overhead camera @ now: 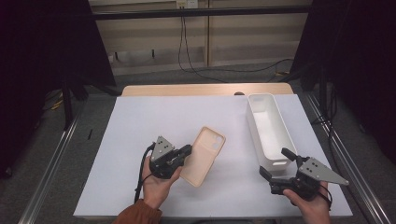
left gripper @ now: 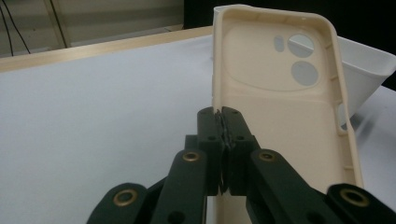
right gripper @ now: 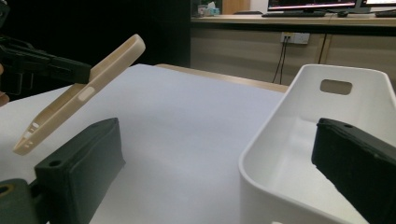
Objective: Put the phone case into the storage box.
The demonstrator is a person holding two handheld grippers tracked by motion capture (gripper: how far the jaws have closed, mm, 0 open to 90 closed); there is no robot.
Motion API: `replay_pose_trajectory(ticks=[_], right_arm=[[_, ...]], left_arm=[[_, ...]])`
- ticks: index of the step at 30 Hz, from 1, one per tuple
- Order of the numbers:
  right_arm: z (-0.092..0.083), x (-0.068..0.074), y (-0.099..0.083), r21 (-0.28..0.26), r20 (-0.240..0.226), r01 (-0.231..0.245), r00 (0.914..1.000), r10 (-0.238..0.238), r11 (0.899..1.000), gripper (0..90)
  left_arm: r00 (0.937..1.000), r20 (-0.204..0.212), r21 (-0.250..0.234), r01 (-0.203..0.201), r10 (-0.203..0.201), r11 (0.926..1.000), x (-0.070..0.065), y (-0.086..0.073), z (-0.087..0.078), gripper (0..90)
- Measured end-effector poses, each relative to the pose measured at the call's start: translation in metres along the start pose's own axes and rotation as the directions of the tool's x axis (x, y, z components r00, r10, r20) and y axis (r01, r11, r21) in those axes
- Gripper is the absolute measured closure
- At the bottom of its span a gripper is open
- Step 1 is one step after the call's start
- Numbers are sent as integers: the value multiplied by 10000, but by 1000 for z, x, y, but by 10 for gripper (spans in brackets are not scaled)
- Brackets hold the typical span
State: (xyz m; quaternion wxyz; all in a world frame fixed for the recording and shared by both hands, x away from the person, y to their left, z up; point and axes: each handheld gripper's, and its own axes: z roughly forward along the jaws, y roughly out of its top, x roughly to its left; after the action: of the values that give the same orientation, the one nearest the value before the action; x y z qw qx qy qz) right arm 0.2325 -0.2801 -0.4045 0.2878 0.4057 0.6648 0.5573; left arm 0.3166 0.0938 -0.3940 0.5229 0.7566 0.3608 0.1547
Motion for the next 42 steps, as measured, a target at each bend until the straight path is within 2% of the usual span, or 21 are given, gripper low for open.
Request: replay_pose_trajectory(ticks=[11, 22, 35, 42], right_arm=[[14, 7, 5, -9, -371, -44, 9993, 43, 10000, 25], [38, 16, 16, -40, -939, 98, 9955, -101, 9999, 40], [52, 20, 26, -211, -1276, -32, 9918, 5, 9998, 97], [62, 25, 34, -95, -1514, -95, 9884, 79, 9999, 141]], left_arm=[[10000, 72, -142, -16, 17, 9999, -5, 3, 4, 878], [9996, 274, -277, -101, 109, 9996, -14, 7, 10, 878], [9986, 421, -360, -290, 305, 9989, -25, 9, 18, 878], [9984, 473, -414, -292, 311, 9987, -27, 12, 21, 878]])
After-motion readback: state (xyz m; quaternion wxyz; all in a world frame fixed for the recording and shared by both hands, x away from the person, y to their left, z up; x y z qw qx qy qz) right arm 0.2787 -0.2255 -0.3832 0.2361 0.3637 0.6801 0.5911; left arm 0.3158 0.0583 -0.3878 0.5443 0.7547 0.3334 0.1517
